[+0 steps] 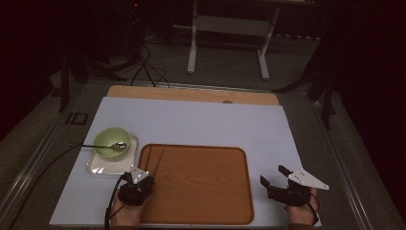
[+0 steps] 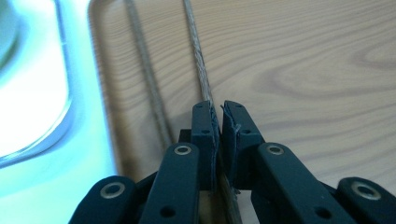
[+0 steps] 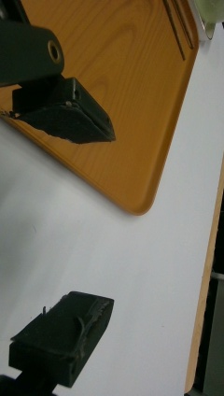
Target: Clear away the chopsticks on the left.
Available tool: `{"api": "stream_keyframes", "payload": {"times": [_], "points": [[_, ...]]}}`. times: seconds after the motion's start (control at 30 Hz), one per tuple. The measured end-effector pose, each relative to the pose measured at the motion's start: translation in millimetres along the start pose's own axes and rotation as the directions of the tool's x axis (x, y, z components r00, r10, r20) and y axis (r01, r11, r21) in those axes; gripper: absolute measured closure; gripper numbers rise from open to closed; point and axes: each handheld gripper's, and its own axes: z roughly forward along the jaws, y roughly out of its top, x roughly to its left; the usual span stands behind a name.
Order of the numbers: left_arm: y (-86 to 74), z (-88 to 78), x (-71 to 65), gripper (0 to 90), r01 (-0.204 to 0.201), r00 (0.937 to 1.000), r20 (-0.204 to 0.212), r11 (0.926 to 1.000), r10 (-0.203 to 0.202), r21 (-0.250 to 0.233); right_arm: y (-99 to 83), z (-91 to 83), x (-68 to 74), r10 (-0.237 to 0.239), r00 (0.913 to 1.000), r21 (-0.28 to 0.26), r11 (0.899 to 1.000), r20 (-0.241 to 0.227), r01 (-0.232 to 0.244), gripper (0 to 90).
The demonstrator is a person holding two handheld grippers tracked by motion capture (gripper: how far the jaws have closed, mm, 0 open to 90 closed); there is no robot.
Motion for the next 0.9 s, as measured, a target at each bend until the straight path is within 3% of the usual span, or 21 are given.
{"api": "stream_keyframes", "payload": {"times": [0.17, 0.6, 0.9], "points": [[-1.2, -3.2, 6.2, 82.9, 0.027, 0.9996, -0.002, 0.9996, -0.027, -0.004, 0.0, 0.3, 0.0, 0.002, 1.0, 0.0, 1.0, 0.0, -0.002, 16.7], [0.4, -5.0, 3.8, 75.1, 0.012, 0.9998, 0.013, 0.9996, -0.012, -0.025, 0.0, 0.1, -0.2, 0.001, 1.0, -0.001, 1.0, 0.001, -0.001, 16.7], [5.7, -14.4, 7.5, 62.8, -0.004, 0.9953, 0.096, 0.995, 0.013, -0.1, 0.2, -0.2, 0.1, -0.001, 1.0, 0.001, 1.0, 0.0, 0.001, 16.7]]}}
